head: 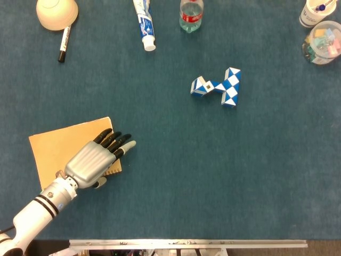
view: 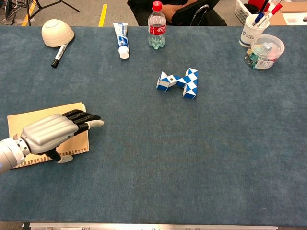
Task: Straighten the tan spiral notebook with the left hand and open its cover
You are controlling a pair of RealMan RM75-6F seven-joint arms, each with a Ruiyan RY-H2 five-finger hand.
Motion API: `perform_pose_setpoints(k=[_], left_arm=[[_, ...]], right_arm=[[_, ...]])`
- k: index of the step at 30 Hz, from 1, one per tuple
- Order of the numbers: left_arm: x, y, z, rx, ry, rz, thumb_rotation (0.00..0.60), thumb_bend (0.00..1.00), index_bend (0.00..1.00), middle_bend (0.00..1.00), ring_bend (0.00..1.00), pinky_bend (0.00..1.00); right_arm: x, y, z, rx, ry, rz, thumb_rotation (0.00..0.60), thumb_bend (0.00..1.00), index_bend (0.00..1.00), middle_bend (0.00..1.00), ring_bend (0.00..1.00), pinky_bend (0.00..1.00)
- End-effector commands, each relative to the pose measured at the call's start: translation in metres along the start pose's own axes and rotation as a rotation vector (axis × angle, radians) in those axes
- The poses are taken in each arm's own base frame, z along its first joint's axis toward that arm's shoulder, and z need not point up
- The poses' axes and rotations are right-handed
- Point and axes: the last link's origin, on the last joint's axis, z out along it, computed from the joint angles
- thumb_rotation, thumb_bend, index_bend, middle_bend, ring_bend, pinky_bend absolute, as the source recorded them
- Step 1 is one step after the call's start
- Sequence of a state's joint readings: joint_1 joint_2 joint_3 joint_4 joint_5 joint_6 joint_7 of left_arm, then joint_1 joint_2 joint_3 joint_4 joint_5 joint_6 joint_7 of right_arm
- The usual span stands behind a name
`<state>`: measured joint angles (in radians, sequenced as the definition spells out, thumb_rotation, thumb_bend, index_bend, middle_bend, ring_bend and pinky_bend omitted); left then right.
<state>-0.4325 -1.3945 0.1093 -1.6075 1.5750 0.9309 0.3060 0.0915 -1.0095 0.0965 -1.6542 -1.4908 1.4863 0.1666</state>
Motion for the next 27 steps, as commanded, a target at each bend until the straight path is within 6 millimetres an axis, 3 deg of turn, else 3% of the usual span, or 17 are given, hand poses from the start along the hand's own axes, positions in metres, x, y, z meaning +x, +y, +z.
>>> perform_pose_setpoints(k=[1, 27], left_arm=[[-0.001, -0.001, 0.003, 0.006, -0.004, 0.006, 0.600, 0.19, 0.00, 0.00, 0.00, 0.00], [0.026, -0.030, 0.054, 0.237, 0.105, 0.038, 0.600, 0.19, 0.00, 0.00, 0.00, 0.00]], right_arm=[[0.000, 0.001, -0.001, -0.003, 0.000, 0.000, 0.600, 0.40, 0.34, 0.29, 0.21, 0.31], [-0.001, 0.005, -0.001, -0.017, 0.001, 0.001, 0.600, 0.40, 0.34, 0.29, 0.21, 0.31]])
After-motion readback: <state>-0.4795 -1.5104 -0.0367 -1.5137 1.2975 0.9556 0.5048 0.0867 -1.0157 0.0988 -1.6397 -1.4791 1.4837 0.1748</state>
